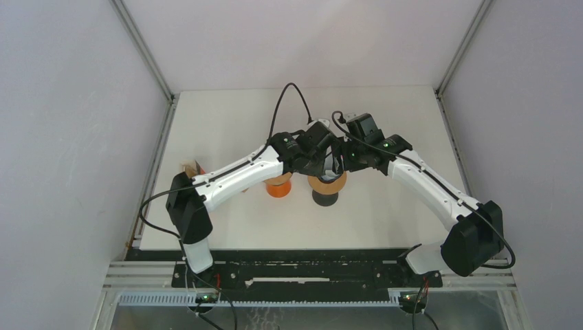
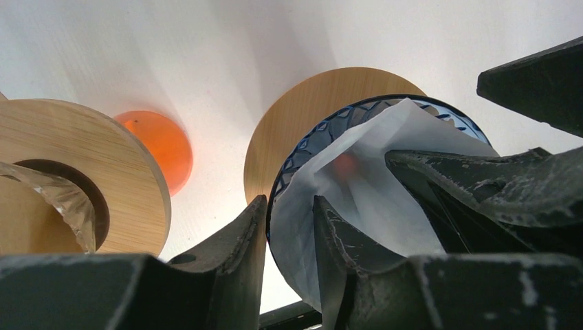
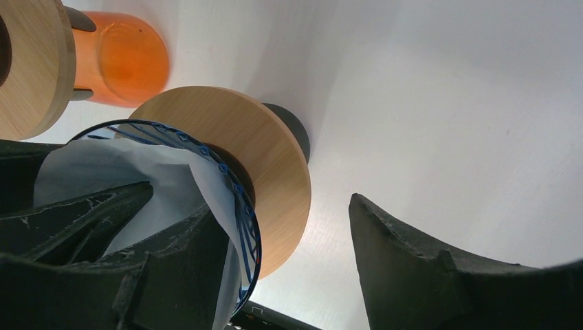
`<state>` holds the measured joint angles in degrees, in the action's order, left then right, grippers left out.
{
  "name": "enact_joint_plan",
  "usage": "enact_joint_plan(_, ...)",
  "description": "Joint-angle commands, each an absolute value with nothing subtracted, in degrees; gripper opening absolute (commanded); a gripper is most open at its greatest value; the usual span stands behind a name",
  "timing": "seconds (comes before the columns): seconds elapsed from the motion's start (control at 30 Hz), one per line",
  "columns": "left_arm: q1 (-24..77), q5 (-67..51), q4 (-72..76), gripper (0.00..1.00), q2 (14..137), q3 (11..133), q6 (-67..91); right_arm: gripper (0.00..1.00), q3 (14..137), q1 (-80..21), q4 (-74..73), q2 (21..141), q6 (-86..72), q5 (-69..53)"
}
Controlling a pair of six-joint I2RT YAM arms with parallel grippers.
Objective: Place the coffee filter in the dripper
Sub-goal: Place the coffee filter in the coffee dripper.
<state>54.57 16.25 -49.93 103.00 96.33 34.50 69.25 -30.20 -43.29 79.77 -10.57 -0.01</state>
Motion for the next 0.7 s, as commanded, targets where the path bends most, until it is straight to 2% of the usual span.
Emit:
enact_joint_plan(0.0, 54.2, 17.2, -50.8, 0.36, 102.3, 97.7, 34.0, 0.72, 69.4, -30.6, -42.1, 79.2, -10.2, 1.1)
enact_joint_plan(0.37, 54.1, 17.7, -50.4, 0.43, 98.9, 99.1, 34.0, 0.72, 69.4, -30.7, -41.9, 77.2, -10.1, 1.2)
enact_joint_plan(0.67, 53.9, 18.0, -49.9, 0.44, 97.6, 98.9, 34.2, 0.72, 69.4, -30.6, -41.5, 76.5, -10.1, 0.3)
